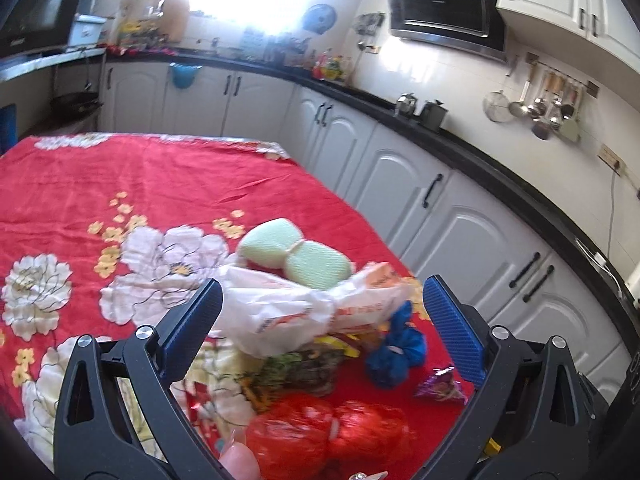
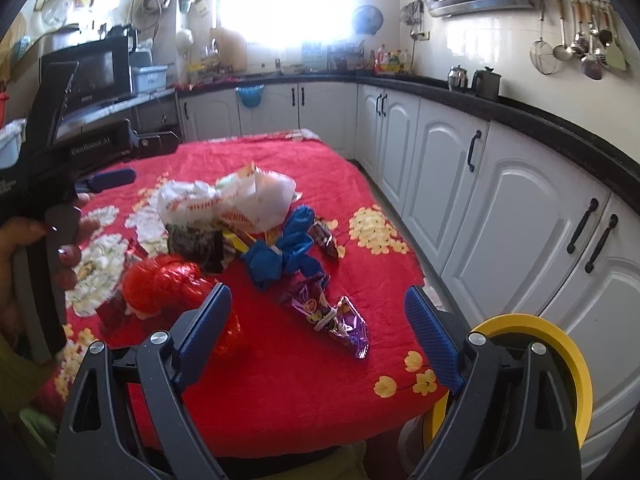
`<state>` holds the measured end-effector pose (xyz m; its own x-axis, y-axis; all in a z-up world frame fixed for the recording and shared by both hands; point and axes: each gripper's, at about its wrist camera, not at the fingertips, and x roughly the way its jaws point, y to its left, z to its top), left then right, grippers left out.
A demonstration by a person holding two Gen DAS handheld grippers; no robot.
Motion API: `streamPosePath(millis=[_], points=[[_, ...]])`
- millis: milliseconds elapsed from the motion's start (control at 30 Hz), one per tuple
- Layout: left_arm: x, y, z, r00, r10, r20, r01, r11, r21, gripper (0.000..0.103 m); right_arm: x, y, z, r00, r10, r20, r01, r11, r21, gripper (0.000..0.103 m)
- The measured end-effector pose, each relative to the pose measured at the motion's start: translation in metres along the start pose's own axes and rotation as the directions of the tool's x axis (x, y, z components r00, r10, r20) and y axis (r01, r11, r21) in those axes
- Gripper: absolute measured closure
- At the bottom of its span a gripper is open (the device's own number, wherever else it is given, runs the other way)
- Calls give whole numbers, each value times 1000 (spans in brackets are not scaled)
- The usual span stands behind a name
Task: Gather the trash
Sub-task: 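Move both tools back over the trash on the table, then grasp the purple snack wrapper with the right tool while the left tool grasps the white plastic bag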
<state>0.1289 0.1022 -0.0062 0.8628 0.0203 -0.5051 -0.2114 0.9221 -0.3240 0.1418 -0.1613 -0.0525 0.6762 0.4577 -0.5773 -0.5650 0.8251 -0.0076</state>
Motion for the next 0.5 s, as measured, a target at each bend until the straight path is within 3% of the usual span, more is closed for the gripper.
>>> streamPosePath(millis=[133,500], points=[[11,20,-2,999,17,-34,-19,998,-54,11,20,-2,-2,999,7,-45,-7,1000,0,17],[45,62,-10,987,-70,-147,25,957,-289,11,66,-13,-7,990,21,-137,-20,1000,12,17]])
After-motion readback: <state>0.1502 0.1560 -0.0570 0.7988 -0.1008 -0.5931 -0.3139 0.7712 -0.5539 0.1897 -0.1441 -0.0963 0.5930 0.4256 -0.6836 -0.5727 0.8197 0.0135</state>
